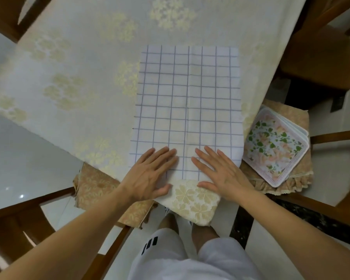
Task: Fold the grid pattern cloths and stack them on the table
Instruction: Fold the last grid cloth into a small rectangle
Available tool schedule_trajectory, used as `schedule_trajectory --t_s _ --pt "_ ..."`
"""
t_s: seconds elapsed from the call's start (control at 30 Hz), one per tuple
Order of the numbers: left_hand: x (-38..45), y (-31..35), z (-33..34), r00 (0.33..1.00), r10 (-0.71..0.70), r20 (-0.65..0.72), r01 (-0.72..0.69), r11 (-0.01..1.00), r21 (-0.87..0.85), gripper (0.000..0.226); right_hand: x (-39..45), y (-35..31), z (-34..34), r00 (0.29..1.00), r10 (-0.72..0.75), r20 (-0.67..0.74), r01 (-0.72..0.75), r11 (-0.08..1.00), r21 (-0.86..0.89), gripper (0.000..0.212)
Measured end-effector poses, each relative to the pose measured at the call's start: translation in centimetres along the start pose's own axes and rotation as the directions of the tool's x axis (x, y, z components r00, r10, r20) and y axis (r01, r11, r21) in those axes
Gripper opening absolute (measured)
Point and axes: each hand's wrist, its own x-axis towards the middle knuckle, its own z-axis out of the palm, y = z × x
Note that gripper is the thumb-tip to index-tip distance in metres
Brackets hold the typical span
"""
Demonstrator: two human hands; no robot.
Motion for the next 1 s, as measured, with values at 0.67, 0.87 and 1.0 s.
schedule_trajectory --t_s 0.67,0.87,1.0 --pt "-1.4 1.4 1.5 0.991 -0.015 -0.137 0.023 0.998 0.061 0.051 -0.7 0.0 1.8 0.939 -0.145 -0.313 0.126 0.989 -0.078 0.045" --pt "-1.5 1.3 1.4 0.987 -0.041 -0.156 0.044 0.999 0.019 0.048 -0.8 -0.5 2.0 0.936 -0.121 -0.331 0.115 0.993 -0.038 0.044" --pt "-1.7 1.1 0.8 0.993 -0.017 -0.113 0.017 1.000 -0.008 0.056 -0.9 -0.8 2.1 0.918 -0.093 -0.385 0.121 0.991 0.049 0.036"
